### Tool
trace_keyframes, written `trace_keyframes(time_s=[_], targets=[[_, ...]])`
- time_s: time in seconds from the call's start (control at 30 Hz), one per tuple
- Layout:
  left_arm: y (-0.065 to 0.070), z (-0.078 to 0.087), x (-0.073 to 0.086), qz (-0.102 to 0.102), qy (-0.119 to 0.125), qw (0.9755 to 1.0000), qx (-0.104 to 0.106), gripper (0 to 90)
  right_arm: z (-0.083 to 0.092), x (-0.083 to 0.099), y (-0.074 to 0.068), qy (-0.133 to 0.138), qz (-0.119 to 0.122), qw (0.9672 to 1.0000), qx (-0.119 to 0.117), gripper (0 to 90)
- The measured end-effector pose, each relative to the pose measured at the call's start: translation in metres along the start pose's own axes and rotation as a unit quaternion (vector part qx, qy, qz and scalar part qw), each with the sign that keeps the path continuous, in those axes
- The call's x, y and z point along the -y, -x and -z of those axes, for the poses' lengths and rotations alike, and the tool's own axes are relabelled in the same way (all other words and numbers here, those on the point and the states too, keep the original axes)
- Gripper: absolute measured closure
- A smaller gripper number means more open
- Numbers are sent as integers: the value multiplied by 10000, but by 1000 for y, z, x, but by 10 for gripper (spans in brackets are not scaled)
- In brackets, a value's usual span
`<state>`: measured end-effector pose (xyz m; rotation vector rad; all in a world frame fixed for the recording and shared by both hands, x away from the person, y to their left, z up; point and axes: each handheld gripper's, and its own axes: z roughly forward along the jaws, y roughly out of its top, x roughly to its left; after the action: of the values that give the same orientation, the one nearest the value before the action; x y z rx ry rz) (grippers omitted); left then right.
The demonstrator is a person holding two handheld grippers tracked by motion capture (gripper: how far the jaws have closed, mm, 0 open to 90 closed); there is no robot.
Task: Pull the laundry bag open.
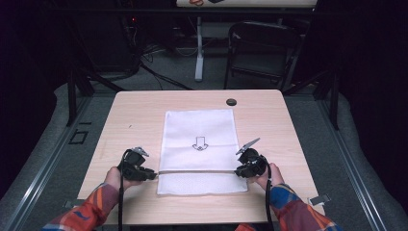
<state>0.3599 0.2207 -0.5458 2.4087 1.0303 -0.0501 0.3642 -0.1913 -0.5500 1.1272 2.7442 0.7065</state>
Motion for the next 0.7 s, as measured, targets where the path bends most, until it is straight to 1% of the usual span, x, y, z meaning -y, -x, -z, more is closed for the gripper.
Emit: trace_keyframes(time_s=[0.07, 0.17, 0.2, 0.23, 0.27, 0.33, 0.37, 0.4, 0.43, 0.5, 0.53, 0.57, 0.6, 0.63, 0.7], targets=[[1, 1, -1, 3, 29, 10000, 15, 613, 3, -1, -1, 76, 60, 9999, 29, 708], [3, 4, -3, -14, 46, 10000, -37, 491, 10, -2, -2, 148, 13, 9998, 114, 631], [5, 5, -4, 7, 58, 10000, -53, 458, 12, -1, -2, 235, -25, 9997, 92, 593], [6, 6, -4, -17, 57, 9999, -83, 432, 15, -2, -2, 189, -4, 9997, 143, 568], [6, 8, -4, -37, 79, 9999, -76, 406, 17, -1, -2, 265, -13, 9995, 141, 547], [8, 12, -3, -17, 137, 9998, -107, 357, 23, -1, -2, 283, -16, 9994, 185, 470], [8, 14, -3, -22, 174, 9998, -79, 318, 26, -1, -2, 310, -32, 9993, 212, 448], [9, 16, -2, 10, 207, 9997, -118, 284, 29, 0, -2, 354, -72, 9991, 203, 418], [10, 18, -1, 5, 195, 9997, -158, 266, 31, 0, -2, 350, -95, 9991, 226, 376], [11, 22, 1, 21, 248, 9994, -224, 221, 36, 1, -2, 385, -114, 9988, 293, 335], [12, 23, 2, 16, 272, 9993, -259, 212, 38, 2, -2, 438, -132, 9984, 341, 303], [12, 25, 2, 3, 266, 9992, -295, 200, 41, 2, -2, 404, -134, 9983, 398, 262], [13, 27, 3, 47, 285, 9991, -317, 190, 44, 3, -3, 404, -156, 9982, 423, 247], [13, 28, 4, 62, 292, 9989, -350, 180, 46, 4, -3, 472, -150, 9979, 412, 221], [14, 32, 6, 84, 299, 9987, -394, 165, 51, 7, -3, 467, -215, 9976, 465, 151]])
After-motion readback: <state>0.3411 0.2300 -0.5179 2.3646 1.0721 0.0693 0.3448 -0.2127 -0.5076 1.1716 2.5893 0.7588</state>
